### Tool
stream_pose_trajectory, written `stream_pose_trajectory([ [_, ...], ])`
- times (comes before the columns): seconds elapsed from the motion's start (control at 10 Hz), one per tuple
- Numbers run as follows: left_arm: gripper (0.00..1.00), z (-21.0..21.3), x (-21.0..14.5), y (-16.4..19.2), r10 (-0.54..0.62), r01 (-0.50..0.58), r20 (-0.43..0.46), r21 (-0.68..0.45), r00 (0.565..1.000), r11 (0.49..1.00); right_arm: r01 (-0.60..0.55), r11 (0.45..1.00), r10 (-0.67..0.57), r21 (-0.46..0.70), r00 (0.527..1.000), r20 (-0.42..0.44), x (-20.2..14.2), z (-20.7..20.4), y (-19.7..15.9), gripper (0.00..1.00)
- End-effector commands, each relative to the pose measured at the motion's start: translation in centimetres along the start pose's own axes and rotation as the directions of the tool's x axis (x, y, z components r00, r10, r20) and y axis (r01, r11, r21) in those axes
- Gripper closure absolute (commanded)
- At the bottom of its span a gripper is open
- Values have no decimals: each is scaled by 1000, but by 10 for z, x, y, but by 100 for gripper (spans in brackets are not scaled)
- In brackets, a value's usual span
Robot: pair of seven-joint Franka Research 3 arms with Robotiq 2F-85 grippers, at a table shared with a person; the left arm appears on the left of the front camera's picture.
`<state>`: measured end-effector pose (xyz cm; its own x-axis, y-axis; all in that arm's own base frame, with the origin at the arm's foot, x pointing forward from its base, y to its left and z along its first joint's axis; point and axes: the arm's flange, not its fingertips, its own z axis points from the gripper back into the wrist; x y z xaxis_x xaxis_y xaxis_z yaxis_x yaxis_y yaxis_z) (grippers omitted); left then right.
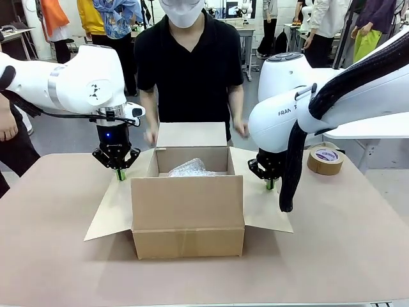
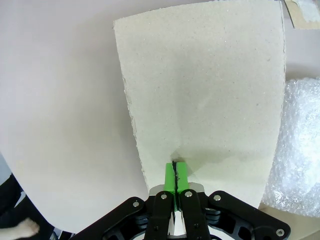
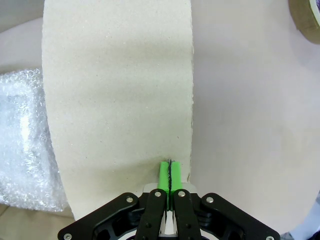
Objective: Wrap the clocks to prevent damage.
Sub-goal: Once the human has placed the objects inside and stepped back, release both hands from the side flaps of the Package Box.
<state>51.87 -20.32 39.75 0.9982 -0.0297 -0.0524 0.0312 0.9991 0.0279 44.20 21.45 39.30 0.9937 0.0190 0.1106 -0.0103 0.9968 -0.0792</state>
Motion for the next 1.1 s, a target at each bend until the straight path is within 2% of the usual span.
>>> stream_pose_trajectory([
  [0.0,99,-1,0,2,-5,5,-3,17,1000,1000,1,1000,-1,-6,1000,-5,-1,0,-1,99],
  [0.5,99,0,0,0,0,0,0,0,1000,1000,0,1000,0,0,1000,0,0,0,0,99],
  [0.6,99,16,-1,5,-90,89,-21,-41,996,995,-85,996,85,12,996,14,-4,16,-5,99],
  [0.7,99,44,-9,15,-176,177,14,-66,984,982,-156,988,156,-1,987,41,-10,39,-17,99],
  [0.8,99,76,-20,31,-344,346,45,-43,938,937,-331,941,332,-65,943,2,-19,66,-36,99],
  [0.9,99,100,-26,49,-466,469,61,-36,883,883,-410,907,410,-94,912,-23,-24,89,-58,99],
  [1.0,99,117,-27,65,-544,547,66,-37,836,836,-481,869,479,-114,877,-44,-27,106,-79,99],
])
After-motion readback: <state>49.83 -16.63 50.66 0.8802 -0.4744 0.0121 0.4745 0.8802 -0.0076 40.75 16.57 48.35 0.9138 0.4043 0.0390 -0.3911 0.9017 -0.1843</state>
